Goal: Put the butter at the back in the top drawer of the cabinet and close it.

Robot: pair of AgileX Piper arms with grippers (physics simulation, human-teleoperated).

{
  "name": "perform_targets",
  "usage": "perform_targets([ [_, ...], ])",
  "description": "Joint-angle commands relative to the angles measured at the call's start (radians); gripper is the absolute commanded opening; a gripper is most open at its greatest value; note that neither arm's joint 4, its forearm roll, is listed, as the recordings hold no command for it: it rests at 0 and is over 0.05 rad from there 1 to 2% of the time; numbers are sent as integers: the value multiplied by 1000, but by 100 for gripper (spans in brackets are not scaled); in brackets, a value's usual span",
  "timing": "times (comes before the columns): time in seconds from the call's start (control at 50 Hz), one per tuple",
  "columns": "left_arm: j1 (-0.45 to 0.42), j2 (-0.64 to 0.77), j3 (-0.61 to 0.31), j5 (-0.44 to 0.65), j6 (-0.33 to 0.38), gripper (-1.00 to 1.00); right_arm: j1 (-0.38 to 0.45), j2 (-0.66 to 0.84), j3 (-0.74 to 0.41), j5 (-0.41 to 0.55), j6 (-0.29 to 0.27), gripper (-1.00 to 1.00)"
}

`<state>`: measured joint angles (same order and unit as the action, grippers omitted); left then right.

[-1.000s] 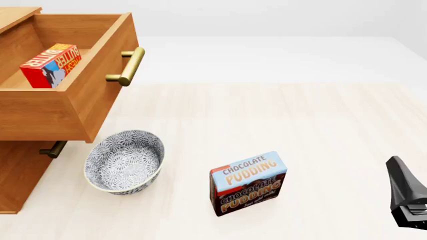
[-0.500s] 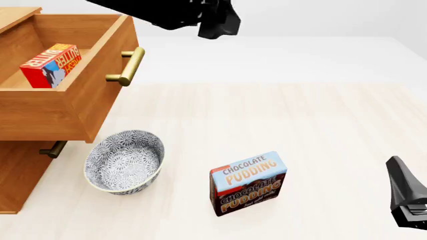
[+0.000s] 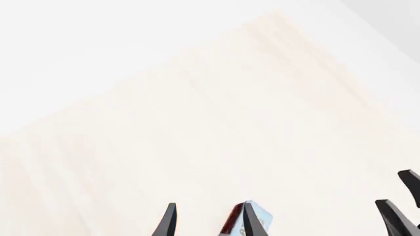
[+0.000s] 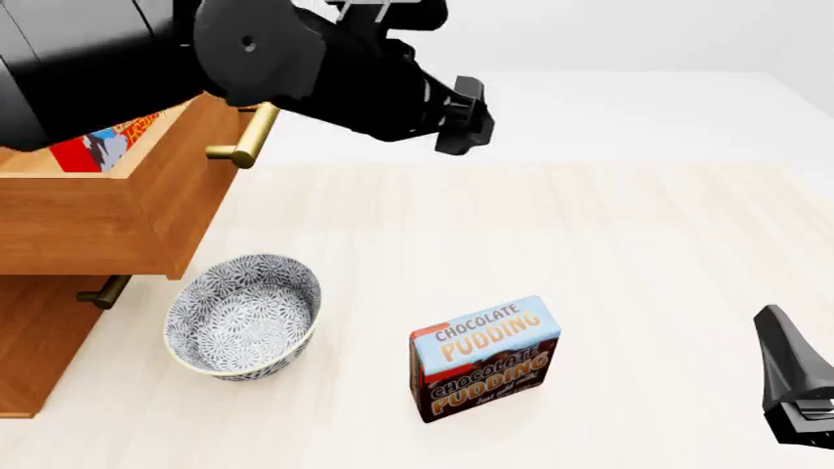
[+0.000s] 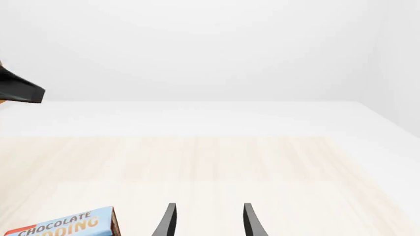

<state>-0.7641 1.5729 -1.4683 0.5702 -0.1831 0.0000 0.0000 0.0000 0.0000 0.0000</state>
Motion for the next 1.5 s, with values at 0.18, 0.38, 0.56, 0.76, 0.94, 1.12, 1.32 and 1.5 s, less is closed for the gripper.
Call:
perform_targets([
  [0.18,47,8,80,-47,3,100,0,0,0,0,0,100],
  [0.38,77,2,109,-55,11,100,0,0,0,0,0,100],
  [0.56,110,1,118,-55,24,100,0,0,0,0,0,100],
  [0.76,133,-6,124,-52,36,100,0,0,0,0,0,100],
  [0.94,167,-18,141,-51,48,100,0,0,0,0,0,100],
  [1.12,205,-38,163,-54,51,100,0,0,0,0,0,100],
  [1.32,254,-62,196,-59,57,100,0,0,0,0,0,100],
  [1.5,296,-85,224,-58,61,100,0,0,0,0,0,100],
])
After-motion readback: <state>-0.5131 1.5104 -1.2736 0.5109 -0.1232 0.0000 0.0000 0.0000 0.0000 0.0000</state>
